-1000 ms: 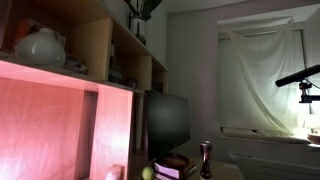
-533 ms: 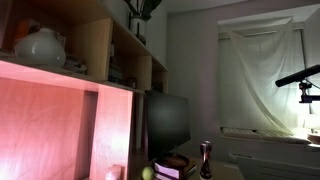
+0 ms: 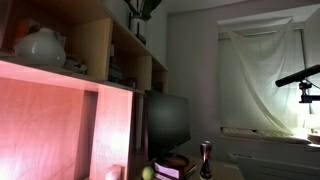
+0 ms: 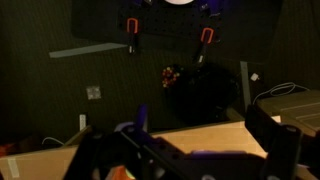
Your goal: Put the ball in the object
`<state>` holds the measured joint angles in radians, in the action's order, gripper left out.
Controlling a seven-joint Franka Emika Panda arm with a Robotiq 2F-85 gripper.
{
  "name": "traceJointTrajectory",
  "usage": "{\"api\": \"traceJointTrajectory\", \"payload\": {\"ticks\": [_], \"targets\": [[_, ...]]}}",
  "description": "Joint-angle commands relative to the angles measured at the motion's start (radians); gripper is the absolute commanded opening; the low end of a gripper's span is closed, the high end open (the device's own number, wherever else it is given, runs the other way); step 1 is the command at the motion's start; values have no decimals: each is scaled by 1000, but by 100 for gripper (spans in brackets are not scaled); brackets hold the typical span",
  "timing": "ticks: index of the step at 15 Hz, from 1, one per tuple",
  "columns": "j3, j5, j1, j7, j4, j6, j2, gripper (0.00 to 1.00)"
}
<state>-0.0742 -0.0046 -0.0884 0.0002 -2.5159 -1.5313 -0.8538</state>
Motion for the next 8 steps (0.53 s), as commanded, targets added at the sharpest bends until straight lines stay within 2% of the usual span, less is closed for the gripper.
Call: {"api": "traceJointTrajectory", "payload": {"ticks": [1,8], "targets": [[-29,-66,-7,-35,129,-52,133,100],[-43,-207,-6,-94,268,-310,330,100]]}}
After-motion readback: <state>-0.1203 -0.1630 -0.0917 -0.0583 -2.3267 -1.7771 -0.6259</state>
